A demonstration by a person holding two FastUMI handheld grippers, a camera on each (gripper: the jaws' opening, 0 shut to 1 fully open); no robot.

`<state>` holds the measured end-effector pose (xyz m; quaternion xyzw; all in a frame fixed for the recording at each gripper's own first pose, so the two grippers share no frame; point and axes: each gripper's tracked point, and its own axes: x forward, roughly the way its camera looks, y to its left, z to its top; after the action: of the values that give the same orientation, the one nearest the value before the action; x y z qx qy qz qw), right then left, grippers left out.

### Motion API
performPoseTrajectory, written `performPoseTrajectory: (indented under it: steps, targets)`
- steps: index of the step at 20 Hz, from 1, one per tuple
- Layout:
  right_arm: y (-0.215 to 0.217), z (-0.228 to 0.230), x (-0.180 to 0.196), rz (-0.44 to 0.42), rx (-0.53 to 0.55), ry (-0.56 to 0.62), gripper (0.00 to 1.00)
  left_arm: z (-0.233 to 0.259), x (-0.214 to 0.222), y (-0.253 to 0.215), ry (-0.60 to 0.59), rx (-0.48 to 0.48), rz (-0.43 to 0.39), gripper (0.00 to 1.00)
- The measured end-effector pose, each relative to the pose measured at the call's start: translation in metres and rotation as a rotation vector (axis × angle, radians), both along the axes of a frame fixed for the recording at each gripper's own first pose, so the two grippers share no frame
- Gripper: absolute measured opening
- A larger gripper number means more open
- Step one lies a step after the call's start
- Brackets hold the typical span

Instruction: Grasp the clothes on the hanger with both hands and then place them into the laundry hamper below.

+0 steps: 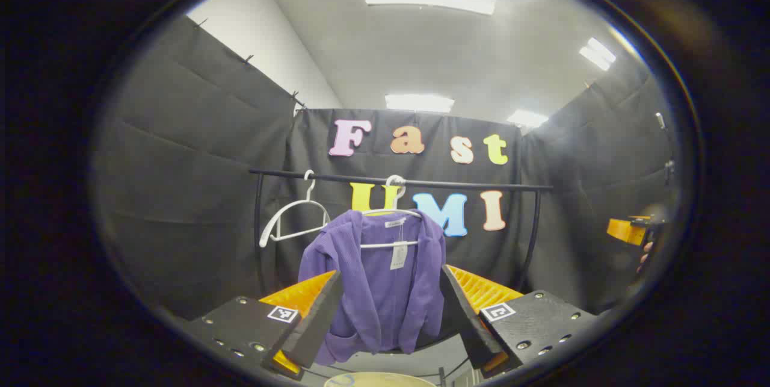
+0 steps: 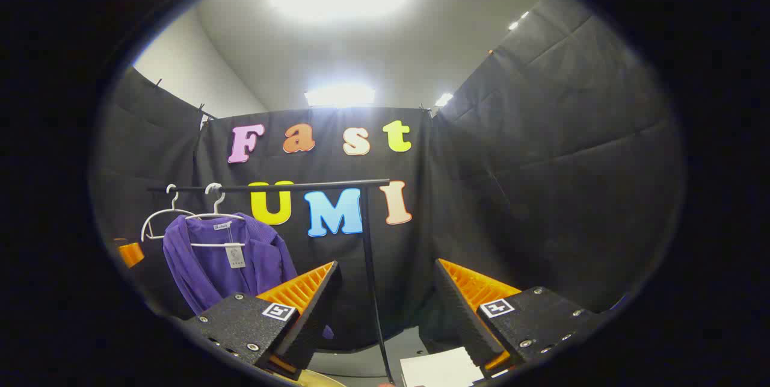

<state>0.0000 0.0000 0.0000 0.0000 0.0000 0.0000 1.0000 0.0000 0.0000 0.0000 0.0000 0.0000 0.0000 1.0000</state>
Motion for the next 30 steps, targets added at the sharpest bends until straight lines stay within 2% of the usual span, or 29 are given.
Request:
performPoseTrajectory:
  steps: [1,2,7,8,11,13,14,15,17,18,19,22,26,29,30]
  targets:
    - [0.001,0.001,0.002,0.016,0.000,-0.006,0.92,-0.008,0.000,-0.004,0.024,0.023,0.004,0.99]
    - [0.003,-0.001,0.006,0.033,-0.001,-0.003,0.95,-0.016,0.001,-0.010,0.050,0.034,0.008,0.93]
    - [0.005,-0.017,0.020,0.097,0.000,0.033,0.95,-0.022,0.003,-0.039,0.079,0.011,0.021,0.93]
    - [0.001,-0.020,0.023,0.097,-0.004,0.034,0.95,-0.022,0.004,-0.039,0.079,0.027,0.039,0.99]
    - [-0.009,-0.033,0.029,0.092,-0.006,0.029,0.95,-0.015,0.004,-0.030,0.028,0.148,0.136,0.99]
    - [-0.002,-0.057,0.034,0.097,0.003,0.091,0.92,-0.040,0.010,-0.033,0.054,0.207,0.166,0.99]
    - [0.003,-0.069,0.033,0.101,0.015,0.138,0.95,-0.060,0.013,-0.039,0.103,0.211,0.157,0.99]
    - [0.010,-0.077,0.029,0.110,0.027,0.171,0.92,-0.071,0.014,-0.045,0.127,0.211,0.142,1.00]
    - [0.025,-0.093,0.027,0.127,0.020,0.212,0.95,-0.078,0.018,-0.050,0.134,0.196,0.103,1.00]
    - [0.033,-0.103,0.027,0.138,0.007,0.242,0.92,-0.084,0.021,-0.053,0.153,0.177,0.074,0.93]
    - [0.042,-0.110,0.026,0.147,-0.006,0.265,0.95,-0.094,0.023,-0.053,0.174,0.158,0.043,0.93]
    - [0.068,-0.106,0.032,0.125,-0.016,0.271,0.95,-0.110,0.026,-0.040,0.224,0.114,-0.019,0.93]
    - [0.132,-0.082,0.035,0.163,-0.002,0.211,0.95,-0.116,0.027,-0.001,0.230,0.075,-0.068,0.93]
    - [0.162,-0.073,0.045,0.149,-0.021,0.187,0.95,-0.134,0.036,0.030,0.263,0.068,-0.080,0.94]
    - [0.173,-0.069,0.050,0.148,-0.020,0.179,0.95,-0.134,0.040,0.039,0.258,0.056,-0.082,0.97]
